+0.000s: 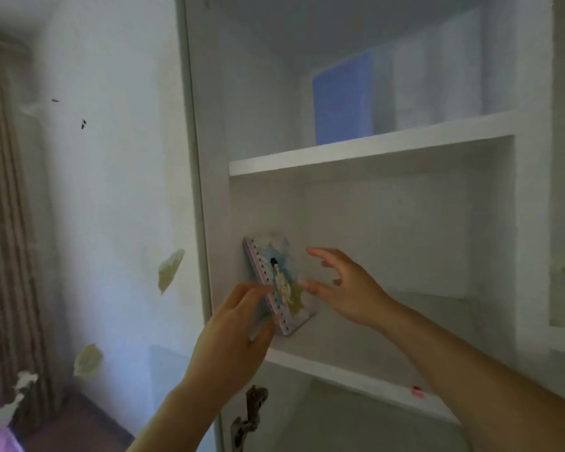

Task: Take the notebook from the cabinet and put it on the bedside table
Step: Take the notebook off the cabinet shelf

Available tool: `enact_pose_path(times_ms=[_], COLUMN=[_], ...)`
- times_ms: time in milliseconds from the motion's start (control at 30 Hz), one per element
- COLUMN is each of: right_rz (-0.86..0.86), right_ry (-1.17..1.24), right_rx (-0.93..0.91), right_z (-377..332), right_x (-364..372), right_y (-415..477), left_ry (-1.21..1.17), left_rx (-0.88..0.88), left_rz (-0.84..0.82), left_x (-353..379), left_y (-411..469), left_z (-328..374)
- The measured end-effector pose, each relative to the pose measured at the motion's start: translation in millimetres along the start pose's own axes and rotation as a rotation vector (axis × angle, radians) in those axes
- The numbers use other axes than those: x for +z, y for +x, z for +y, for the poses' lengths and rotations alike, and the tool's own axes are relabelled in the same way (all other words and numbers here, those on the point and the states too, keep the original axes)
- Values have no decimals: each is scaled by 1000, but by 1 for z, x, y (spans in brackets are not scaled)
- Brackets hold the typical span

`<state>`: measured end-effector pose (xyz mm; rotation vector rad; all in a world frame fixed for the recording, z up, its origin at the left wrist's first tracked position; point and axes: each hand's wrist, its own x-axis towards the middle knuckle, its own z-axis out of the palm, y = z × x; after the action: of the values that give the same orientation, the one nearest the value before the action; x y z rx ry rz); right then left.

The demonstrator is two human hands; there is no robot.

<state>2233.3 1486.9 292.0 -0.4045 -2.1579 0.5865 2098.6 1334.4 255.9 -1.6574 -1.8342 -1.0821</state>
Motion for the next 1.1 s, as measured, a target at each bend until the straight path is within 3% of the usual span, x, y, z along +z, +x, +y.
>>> enact_pose_path(times_ms=[233, 833, 1100], right_rz=[52, -138, 30], right_ry=[50, 79, 77], right_rx=[12, -82, -96], right_z=[30, 62, 68], right_x=[24, 58, 38], right_y=[61, 137, 124], left_ry=[-50, -10, -31], left_rx=[-32, -173, -123], left_rz=[29, 94, 46], left_x=[34, 72, 73], left_y=[32, 58, 57], left_z=[-19, -30, -33])
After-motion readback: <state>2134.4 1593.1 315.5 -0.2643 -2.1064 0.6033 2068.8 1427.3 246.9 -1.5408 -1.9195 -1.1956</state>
